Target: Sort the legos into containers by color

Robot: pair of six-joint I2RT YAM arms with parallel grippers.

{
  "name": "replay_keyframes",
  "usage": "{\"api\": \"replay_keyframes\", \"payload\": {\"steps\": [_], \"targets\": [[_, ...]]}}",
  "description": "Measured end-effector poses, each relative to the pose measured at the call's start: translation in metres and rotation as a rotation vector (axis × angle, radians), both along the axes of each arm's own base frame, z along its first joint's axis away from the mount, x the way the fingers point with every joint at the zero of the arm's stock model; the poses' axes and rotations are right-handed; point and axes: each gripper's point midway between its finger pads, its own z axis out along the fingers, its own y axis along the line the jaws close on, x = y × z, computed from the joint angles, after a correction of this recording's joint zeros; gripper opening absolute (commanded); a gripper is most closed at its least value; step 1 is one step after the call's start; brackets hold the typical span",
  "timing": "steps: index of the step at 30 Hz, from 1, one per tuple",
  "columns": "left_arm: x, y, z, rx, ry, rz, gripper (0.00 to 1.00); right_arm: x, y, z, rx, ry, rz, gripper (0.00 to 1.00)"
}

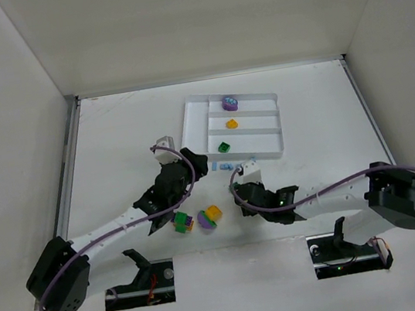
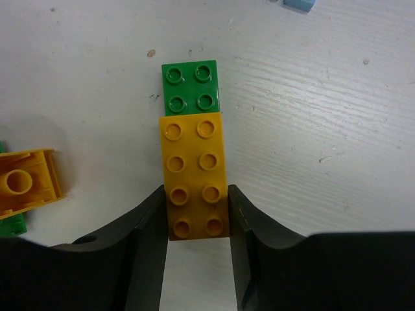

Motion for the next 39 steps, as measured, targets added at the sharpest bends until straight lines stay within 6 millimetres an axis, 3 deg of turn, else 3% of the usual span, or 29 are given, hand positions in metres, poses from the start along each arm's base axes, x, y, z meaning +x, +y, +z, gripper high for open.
{"api": "replay_keyframes", "payload": {"steps": [3, 10, 14, 24, 39], "targets": [[-0.004, -0.007, -0.005, 0.008, 0.027, -0.044, 0.52, 0.001, -0.001, 0.01, 0.018, -0.011, 0.001, 0.24], [-0.005, -0.039, 0.001, -0.016, 0.067, -0.166, 0.53, 0.024, -0.002, 0.069, 0.178, -0.11, -0.022, 0.24], [-0.004, -0.05, 0.003, -0.036, 0.082, -0.199, 0.53, 0.038, -0.003, 0.087, 0.243, -0.147, -0.037, 0.24], [0.0, -0.069, -0.01, -0.096, 0.145, -0.206, 0.47, 0.047, 0.004, 0.101, 0.302, -0.171, -0.009, 0.25], [0.011, -0.085, 0.002, -0.29, 0.151, -0.165, 0.17, 0.053, 0.014, 0.117, 0.363, -0.195, 0.007, 0.25]]}}
